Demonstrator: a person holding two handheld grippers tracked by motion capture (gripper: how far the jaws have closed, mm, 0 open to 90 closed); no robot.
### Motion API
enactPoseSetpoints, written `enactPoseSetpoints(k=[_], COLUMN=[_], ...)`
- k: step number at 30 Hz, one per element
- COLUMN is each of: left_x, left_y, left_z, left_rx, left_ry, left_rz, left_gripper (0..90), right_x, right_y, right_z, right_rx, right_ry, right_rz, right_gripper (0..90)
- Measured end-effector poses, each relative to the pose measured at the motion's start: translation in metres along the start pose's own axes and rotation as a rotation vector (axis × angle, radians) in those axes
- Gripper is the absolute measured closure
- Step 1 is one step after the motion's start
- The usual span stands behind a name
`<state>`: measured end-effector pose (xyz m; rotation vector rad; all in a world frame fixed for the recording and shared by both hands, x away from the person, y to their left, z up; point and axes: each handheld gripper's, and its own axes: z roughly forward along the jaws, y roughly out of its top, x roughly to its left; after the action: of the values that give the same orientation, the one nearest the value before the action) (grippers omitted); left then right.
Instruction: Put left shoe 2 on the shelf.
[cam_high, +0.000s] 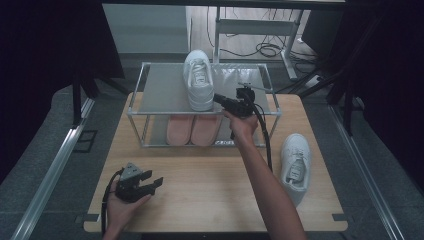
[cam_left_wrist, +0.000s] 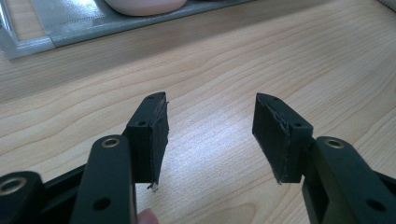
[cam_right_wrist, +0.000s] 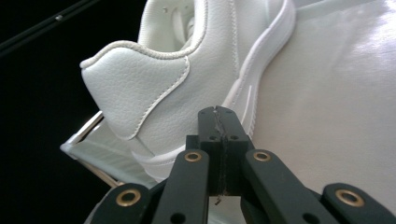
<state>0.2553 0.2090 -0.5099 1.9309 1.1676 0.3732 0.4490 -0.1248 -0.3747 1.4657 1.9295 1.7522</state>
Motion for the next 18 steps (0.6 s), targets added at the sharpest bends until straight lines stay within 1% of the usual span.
enactPoseSetpoints(k=[18], left_x=[0.0], left_y=[0.0], left_z=[0.0], left_rx=[0.0], left_ry=[-0.001], left_rz=[0.0], left_gripper=[46.2], right_x=[0.016], right_y=[-0.005], right_z=[0.013], right_rx=[0.021], right_ry=[0.038], right_rz=[-0.001], right_gripper=[89.5])
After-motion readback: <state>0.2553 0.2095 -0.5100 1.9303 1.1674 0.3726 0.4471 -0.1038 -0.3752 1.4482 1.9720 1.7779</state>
